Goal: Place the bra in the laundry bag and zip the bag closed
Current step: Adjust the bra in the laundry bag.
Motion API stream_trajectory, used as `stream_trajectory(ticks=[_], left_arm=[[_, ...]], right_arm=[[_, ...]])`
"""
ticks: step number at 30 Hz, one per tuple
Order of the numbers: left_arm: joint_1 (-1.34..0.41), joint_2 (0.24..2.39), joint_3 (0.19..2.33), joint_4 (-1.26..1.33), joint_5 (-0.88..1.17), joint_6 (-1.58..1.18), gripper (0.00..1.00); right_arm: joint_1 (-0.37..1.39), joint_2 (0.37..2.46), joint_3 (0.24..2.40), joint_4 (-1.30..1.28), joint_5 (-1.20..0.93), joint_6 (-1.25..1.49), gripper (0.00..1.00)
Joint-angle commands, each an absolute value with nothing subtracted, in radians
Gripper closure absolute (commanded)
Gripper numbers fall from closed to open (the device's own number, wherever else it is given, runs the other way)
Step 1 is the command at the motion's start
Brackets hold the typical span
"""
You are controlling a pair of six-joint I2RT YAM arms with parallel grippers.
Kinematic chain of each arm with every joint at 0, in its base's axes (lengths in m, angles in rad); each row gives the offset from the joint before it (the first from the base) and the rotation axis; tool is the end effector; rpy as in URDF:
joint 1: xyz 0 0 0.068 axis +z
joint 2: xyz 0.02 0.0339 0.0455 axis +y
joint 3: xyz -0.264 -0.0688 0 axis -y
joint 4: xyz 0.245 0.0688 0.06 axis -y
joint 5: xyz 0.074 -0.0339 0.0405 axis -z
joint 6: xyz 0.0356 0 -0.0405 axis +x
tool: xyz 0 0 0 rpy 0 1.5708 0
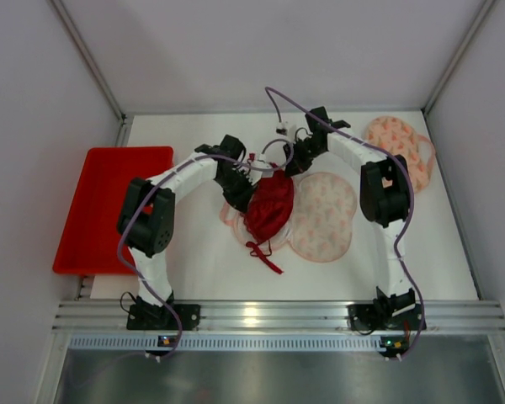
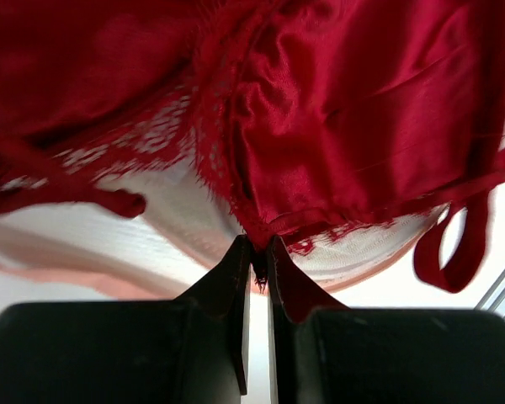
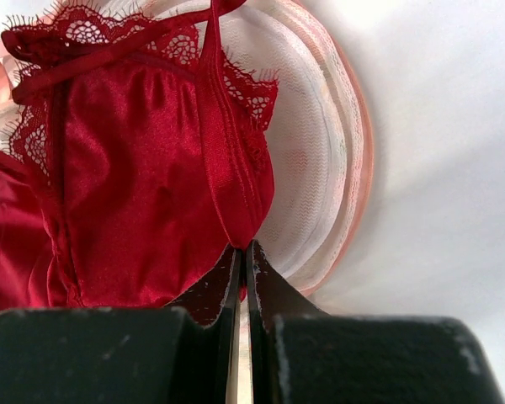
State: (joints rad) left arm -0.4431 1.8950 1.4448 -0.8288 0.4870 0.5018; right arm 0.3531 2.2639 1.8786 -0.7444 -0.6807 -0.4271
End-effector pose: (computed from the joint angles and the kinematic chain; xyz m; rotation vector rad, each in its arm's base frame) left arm 0.3372 -0.1785 0.2102 1.3465 2.4132 -0.6739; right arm 0.4442 0.1876 0.1882 -1.1554 2.2783 0.8800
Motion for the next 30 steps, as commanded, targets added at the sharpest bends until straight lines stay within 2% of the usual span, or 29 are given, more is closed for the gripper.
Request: stream_trajectory(ticks=[1,5,9,12,19,23,24,25,30], left_arm=[[-0.480,1.940,1.457,-0.899,0.462,0.594,0.94],[-0.482,1.947,1.439,-0.899,0.486,0.514,0.85],[-0.442,1.858,1.364,-0.832,0.541,0.450,0.66],[-0.413,1.780,1.312,-0.783,0.549,0.426,0.57],[-0.380,1.660,1.249,-0.715,0.580,0.368,0.46],[-0.362,1.603,1.200,-0.663,0.597,0.316,0.45],[-0.361,1.594,1.192,-0.657,0.601,0.310,0.45],[-0.357,1.582,1.181,-0.637,0.612,0.305,0.45],[-0.353,1.482,1.114,-0.618,0.604,0.376,0.44]], right_arm=[[0.376,2.200,1.879,-0.749,-0.719,-0.468,1.00],[0.387,2.184,1.861,-0.724,-0.700,-0.460,1.00],[0.397,2.161,1.835,-0.686,-0.693,-0.462,1.00],[0.402,2.161,1.833,-0.689,-0.690,-0.478,1.00],[0.413,2.154,1.832,-0.666,-0.650,-0.518,0.99],[0.420,2.145,1.824,-0.623,-0.647,-0.520,0.86],[0.423,2.143,1.830,-0.617,-0.644,-0.515,0.80],[0.426,2.141,1.832,-0.611,-0.640,-0.508,0.66],[0.425,2.097,1.841,-0.597,-0.627,-0.430,0.43]])
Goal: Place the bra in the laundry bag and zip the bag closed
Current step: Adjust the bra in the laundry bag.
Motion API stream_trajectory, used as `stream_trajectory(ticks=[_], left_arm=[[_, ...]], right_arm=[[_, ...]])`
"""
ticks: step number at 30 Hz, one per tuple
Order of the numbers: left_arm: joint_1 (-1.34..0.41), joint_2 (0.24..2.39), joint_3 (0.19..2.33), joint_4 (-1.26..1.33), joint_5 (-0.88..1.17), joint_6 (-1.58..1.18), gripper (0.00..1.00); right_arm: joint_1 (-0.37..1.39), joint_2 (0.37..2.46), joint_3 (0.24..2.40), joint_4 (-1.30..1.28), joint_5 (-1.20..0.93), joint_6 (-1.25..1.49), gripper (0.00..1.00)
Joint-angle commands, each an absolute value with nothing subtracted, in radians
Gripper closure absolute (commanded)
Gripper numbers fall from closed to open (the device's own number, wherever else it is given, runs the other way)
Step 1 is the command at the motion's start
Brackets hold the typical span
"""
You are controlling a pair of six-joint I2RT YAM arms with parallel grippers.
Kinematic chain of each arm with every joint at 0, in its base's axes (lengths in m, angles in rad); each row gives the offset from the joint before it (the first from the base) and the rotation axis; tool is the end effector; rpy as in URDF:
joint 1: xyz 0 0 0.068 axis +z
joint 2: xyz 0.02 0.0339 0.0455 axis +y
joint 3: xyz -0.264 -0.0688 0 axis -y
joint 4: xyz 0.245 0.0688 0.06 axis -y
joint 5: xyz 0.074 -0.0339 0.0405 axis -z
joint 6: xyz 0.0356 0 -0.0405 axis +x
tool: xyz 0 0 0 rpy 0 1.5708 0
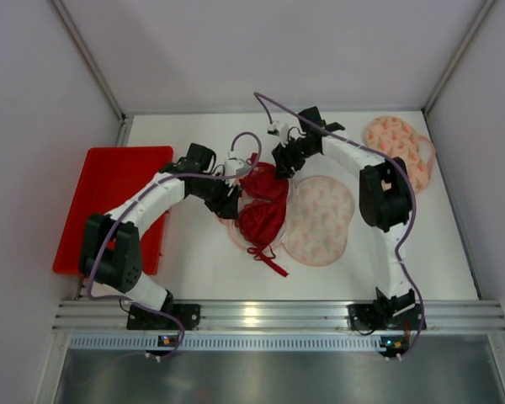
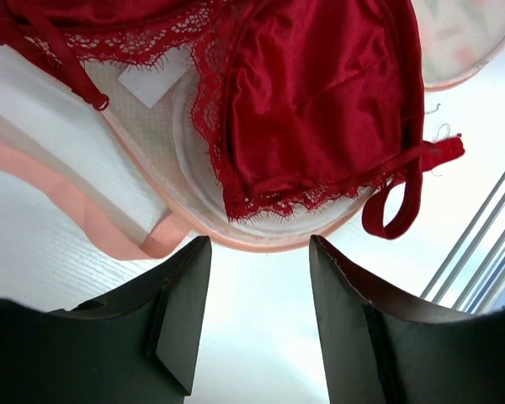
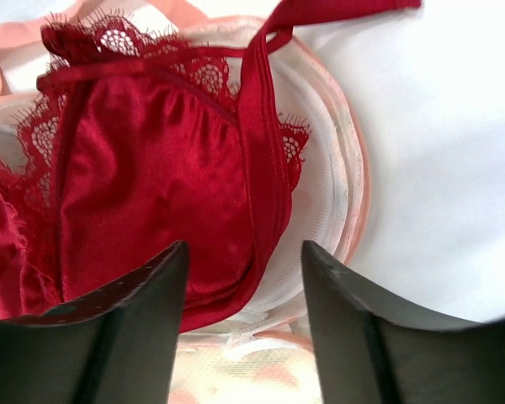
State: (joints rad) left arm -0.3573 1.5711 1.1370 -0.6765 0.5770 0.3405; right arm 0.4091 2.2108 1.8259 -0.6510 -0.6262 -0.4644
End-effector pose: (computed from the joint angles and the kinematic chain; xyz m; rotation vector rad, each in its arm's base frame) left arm 0.2871 -0.1279 0.2359 1.0532 2.3693 -0.7727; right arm 0.4318 0.2100 0.2004 -1.2514 2.1593 0.7857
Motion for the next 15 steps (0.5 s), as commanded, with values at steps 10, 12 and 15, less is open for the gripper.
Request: stream_trajectory(ticks=[10,12,15], left_arm=[[-0.529,1.249,1.022,-0.713,0.500,0.788,0.37],[-0.684,1.227,1.000,-0.724,0.448,0.819,0.38],[-0.885,1.271,1.005,-0.727,0.405,0.850,0.40]], right_arm=[[0.324,1.925,1.827,-0.606,-0.663,-0.210,0.10],[0.296,1.864,1.775,-0.604,-0.698,-0.147,0.09],[0.253,1.772,1.653,-0.604,-0.729,-0.101,0.09]])
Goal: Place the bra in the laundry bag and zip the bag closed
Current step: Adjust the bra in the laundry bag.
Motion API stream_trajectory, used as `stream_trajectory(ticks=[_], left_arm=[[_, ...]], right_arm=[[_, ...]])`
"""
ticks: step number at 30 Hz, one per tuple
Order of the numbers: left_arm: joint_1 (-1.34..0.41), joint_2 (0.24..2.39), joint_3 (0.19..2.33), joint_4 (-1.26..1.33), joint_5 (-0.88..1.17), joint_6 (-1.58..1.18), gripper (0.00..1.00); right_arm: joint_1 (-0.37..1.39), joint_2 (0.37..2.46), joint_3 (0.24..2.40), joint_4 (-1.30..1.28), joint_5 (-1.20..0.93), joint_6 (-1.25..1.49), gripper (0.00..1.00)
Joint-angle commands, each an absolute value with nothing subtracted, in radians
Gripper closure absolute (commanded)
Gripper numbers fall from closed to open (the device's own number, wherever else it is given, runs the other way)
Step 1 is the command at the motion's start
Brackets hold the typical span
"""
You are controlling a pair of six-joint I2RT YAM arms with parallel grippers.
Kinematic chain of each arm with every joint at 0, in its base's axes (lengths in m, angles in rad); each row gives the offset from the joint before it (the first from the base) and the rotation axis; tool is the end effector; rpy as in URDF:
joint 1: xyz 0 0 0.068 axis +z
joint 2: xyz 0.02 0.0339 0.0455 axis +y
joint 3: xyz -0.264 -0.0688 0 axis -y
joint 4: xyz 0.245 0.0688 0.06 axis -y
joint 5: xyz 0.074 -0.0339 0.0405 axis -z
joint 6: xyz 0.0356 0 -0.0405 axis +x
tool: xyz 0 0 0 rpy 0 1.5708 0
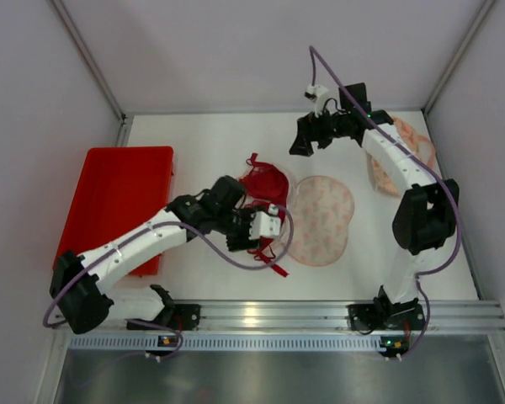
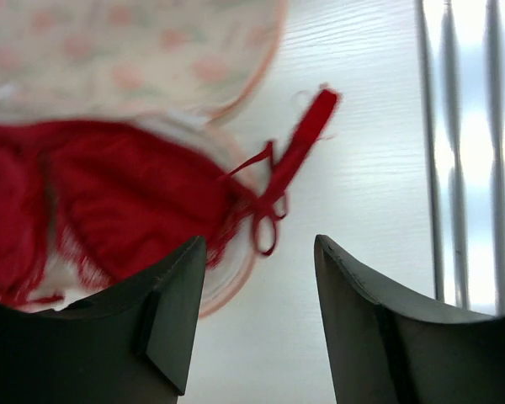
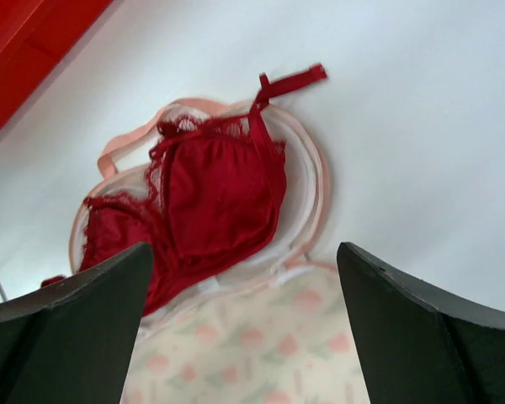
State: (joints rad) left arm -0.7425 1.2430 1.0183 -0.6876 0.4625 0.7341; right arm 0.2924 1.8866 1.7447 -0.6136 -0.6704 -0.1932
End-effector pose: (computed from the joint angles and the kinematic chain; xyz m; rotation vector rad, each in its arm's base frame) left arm 0.1749 -0.1821 0.2836 1.7788 1.6645 -0.5753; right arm 0.4027 0.1443 0.3193 -0.8641 2.0896 0.8258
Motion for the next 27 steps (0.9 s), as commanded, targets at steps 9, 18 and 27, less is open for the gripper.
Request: stream_trajectory(ticks=[9,18,27], left_arm=[[-1.126,1.652,1.180,-0.738,0.353,0.874,0.46],[-1.131,1.873,1.220,-0.649,0.186,0.873,0.52],[-1.146,1.709,1.037,-0.684,0.279,0.887,0.99]], right_arm=[[0.164,1.534,1.261,-0.632,-0.739,-0.141,0.08],[0.109,1.479,1.177,-0.652,-0.756,-0.150,0.08],[0.107,1.502,1.186,-0.660,-0.730,-0.184,0.08]])
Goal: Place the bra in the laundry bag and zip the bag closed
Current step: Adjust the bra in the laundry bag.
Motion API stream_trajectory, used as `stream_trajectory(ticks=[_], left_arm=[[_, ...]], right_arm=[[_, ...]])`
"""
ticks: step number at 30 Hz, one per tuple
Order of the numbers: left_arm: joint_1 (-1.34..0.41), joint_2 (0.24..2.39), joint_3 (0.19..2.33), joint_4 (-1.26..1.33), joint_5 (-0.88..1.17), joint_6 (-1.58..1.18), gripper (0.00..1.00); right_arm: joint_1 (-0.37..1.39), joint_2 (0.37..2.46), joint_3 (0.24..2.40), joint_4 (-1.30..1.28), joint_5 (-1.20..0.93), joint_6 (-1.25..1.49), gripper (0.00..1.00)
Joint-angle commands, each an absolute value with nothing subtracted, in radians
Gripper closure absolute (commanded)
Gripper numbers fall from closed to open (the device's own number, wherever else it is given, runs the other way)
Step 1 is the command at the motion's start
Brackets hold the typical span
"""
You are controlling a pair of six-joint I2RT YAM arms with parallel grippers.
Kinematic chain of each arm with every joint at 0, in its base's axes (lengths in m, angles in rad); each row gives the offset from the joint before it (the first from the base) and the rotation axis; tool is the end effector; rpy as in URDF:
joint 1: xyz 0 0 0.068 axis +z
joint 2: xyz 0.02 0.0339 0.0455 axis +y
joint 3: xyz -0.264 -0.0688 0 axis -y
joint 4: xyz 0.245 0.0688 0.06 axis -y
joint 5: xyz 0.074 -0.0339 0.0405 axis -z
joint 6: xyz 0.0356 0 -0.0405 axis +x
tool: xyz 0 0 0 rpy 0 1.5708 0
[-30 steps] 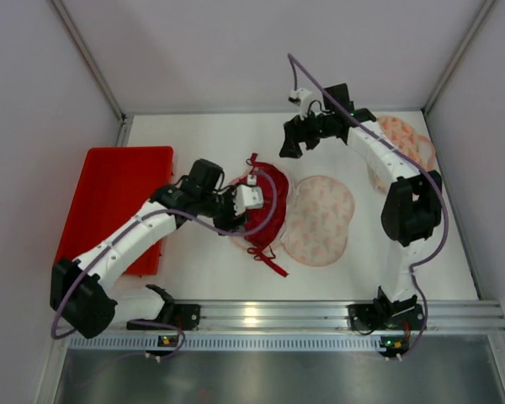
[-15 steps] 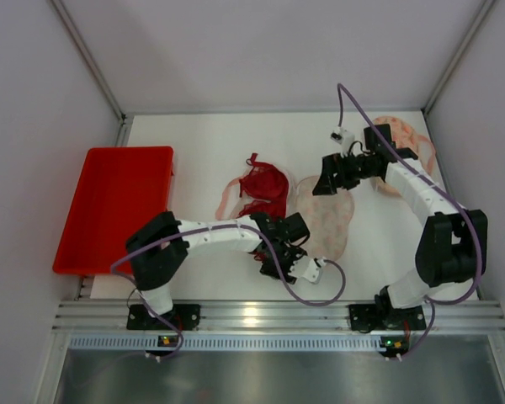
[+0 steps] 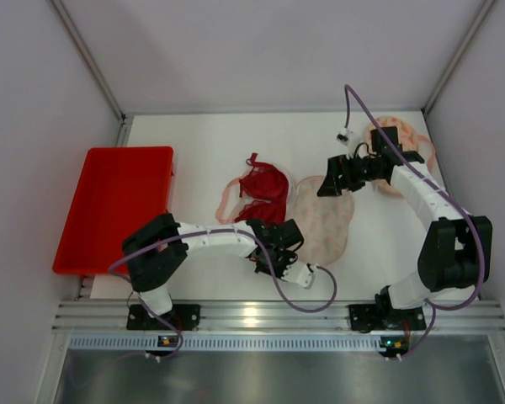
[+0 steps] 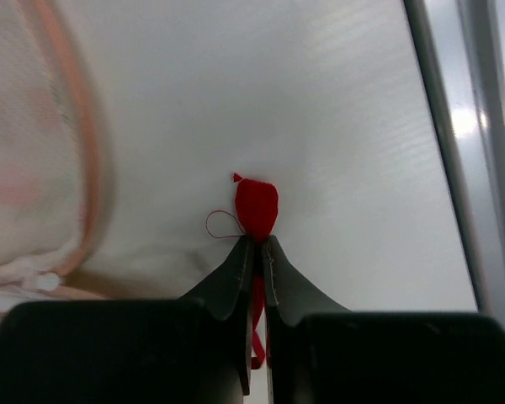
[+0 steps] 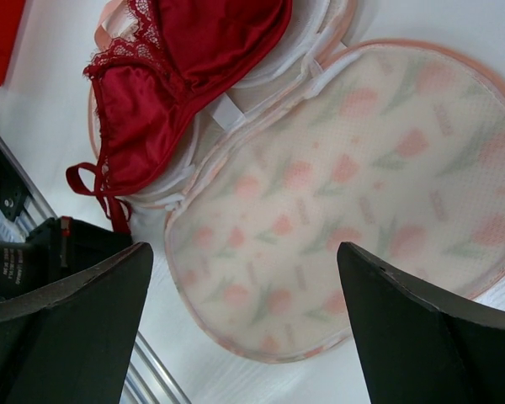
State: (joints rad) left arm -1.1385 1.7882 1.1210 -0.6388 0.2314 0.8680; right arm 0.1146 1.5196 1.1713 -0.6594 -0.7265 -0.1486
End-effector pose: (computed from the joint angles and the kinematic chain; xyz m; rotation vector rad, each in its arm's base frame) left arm 0.1329 -0.3076 0.1620 2.4578 1.5139 -0.3842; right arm 0.3062 0.0591 0.2649 -0.5826 2.3695 0.9099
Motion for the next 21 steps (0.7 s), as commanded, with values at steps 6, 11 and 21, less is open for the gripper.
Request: stream_trajectory(ticks=[6,11,21], left_arm=[[-1.144,1.524,0.977,-0.764,0.376,0.871,1.00],[-1.141,1.349,1.000,-0.817,0.448,0.847,1.00],[-0.840,1.394,1.215,-0.867,0.587,0.836,1.00]], right_arm=[[0.107,1.529,1.196,-0.657,-0.736,-0.187,0.09],[0.109,1.546,1.212,-0.661,-0.750,-0.187,0.09],[0.109,1.566,1.215,-0.672,-0.762,-0.199,0.10]])
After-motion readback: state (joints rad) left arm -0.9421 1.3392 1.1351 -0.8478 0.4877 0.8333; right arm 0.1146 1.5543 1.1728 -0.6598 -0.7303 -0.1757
